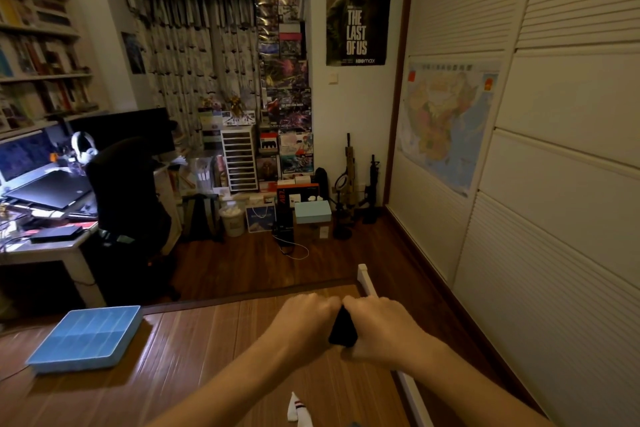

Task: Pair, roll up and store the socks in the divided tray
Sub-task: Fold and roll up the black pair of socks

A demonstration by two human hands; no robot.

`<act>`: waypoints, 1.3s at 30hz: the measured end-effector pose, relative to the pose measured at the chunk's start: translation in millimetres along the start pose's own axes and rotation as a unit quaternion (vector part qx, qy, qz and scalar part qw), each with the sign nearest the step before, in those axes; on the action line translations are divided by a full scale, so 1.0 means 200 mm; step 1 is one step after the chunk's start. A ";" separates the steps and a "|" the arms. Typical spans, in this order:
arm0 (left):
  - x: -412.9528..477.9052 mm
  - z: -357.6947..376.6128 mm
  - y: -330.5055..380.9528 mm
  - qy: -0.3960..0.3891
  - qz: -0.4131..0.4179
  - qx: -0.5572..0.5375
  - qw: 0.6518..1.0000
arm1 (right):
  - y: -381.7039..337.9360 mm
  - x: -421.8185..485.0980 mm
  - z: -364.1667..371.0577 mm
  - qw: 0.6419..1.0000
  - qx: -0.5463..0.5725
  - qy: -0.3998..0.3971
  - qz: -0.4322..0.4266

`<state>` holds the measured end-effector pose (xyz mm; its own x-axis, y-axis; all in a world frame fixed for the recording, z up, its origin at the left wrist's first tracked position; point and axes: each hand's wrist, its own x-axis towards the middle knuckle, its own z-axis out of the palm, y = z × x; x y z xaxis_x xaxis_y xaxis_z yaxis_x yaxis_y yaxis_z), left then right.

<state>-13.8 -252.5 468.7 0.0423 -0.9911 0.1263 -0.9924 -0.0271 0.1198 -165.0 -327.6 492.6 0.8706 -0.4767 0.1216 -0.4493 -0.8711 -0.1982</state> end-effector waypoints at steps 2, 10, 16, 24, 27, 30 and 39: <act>0.00 0.02 0.00 0.037 0.025 0.024 0.999 | 0.01 0.01 -0.01 0.999 0.025 -0.013 0.017; 0.01 -0.06 -0.04 -0.090 0.010 -0.129 0.987 | 0.02 0.00 0.05 0.970 -0.163 0.143 -0.109; 0.00 0.04 0.00 0.007 0.000 0.033 0.999 | 0.01 0.03 0.09 0.999 0.032 0.016 0.009; 0.02 -0.05 -0.05 -0.103 -0.003 -0.091 0.990 | 0.01 0.01 0.10 0.974 -0.130 0.155 -0.100; 0.01 -0.05 -0.03 -0.128 -0.008 -0.052 0.990 | -0.03 0.00 0.12 0.986 -0.093 0.118 -0.069; 0.01 -0.03 0.03 -0.070 -0.031 -0.009 0.997 | -0.06 0.00 0.17 0.989 -0.106 0.103 -0.010; 0.04 -0.02 0.09 -0.152 -0.085 0.073 0.982 | -0.06 0.00 0.17 0.998 0.008 0.051 0.023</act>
<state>-31.6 -259.6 475.0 0.1947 -0.9630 -0.1864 -0.9808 -0.1922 -0.0317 -153.2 -313.5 461.5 0.8243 -0.5258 0.2098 -0.4836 -0.8467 -0.2220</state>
